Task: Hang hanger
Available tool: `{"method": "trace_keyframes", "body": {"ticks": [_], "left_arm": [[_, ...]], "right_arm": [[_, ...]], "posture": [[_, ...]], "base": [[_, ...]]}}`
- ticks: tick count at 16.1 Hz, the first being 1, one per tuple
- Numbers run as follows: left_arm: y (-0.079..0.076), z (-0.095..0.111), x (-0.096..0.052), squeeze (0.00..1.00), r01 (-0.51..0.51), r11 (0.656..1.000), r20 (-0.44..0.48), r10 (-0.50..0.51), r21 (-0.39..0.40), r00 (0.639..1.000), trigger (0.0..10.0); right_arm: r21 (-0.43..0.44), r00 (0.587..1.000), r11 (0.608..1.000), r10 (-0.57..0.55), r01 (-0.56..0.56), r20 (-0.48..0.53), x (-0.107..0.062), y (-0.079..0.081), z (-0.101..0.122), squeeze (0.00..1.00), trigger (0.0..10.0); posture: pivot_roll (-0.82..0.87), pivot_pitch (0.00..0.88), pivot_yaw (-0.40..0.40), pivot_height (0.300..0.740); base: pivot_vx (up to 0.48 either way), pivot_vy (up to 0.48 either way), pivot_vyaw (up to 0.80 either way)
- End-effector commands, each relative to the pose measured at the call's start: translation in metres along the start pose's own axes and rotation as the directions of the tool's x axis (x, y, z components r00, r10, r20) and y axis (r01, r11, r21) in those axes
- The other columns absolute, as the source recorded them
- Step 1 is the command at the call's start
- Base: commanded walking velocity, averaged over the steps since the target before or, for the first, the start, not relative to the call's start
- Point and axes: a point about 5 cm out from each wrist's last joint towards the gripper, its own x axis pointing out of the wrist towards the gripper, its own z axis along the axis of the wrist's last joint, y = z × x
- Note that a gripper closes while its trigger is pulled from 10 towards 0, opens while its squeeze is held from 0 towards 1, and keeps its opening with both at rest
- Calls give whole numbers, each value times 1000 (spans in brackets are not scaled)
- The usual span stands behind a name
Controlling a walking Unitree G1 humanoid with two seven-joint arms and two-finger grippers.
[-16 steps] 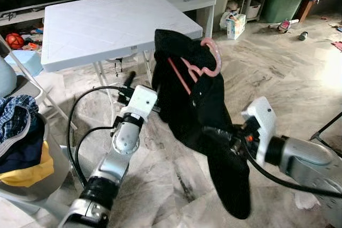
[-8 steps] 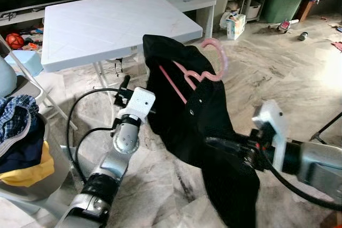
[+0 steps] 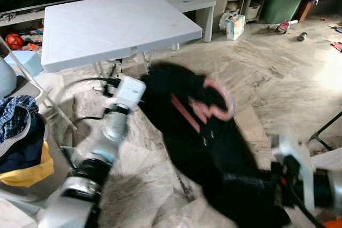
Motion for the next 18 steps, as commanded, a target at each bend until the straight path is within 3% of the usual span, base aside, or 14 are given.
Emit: {"method": "trace_keyframes", "body": {"ticks": [1, 3, 5, 8, 11, 14, 15, 17, 18], "left_arm": [[13, 3, 6, 0, -52, 999, 6, 52, -5, 999, 10000], [19, 4, 8, 0, -72, 997, 15, 72, -8, 997, 10000], [23, 2, 8, 0, -74, 997, 11, 74, -10, 997, 10000], [23, -4, 9, 0, -50, 998, -28, 49, -34, 998, 10000], [11, -13, 6, 0, 2, 995, -107, -12, -96, 994, 10000], [-9, -15, -1, 0, 87, 987, -130, -105, -138, 986, 10000], [-36, -12, -13, 0, 226, 954, -103, -250, -198, 963, 10000], [-49, -9, -20, 0, 309, 923, -70, -332, -231, 941, 10000], [-59, -5, -28, 0, 374, 898, -24, -390, -231, 921, 10000]], "right_arm": [[-38, 1000, 999, -15, 15, -21, -8, -2, -1, 0, 10000], [-38, 994, 998, -49, 45, -99, -13, -8, -16, 0, 10000], [-59, 983, 998, 10, -21, -182, -19, -2, -28, 0, 10000], [-88, 978, 985, 131, -147, -164, -31, 13, -19, 0, 10000], [-169, 975, 964, 216, -204, 54, -45, 15, 22, 0, 10000], [-235, 945, 964, 186, -123, 269, -47, 1, 56, 0, 10000], [-187, 880, 982, 63, 29, 471, -27, -23, 75, 0, 10000], [-159, 877, 981, -20, 109, 480, -11, -34, 74, 0, 10000], [-136, 893, 979, -78, 153, 443, 9, -42, 66, 0, 10000]], "posture": [[-218, 4, 21, 740], [-208, 3, 17, 740], [-204, 3, 16, 740], [-202, 7, 20, 740], [-204, 6, 30, 740], [-191, 4, 36, 740], [-176, 3, 32, 740], [-160, 2, 32, 740], [-148, 4, 35, 740]], "base": [[0, 0, 0], [0, 0, 0], [0, 0, 0], [0, 0, 0], [0, 0, 0], [0, 0, 0], [0, 0, 0], [0, 0, 0], [0, 0, 0]]}}
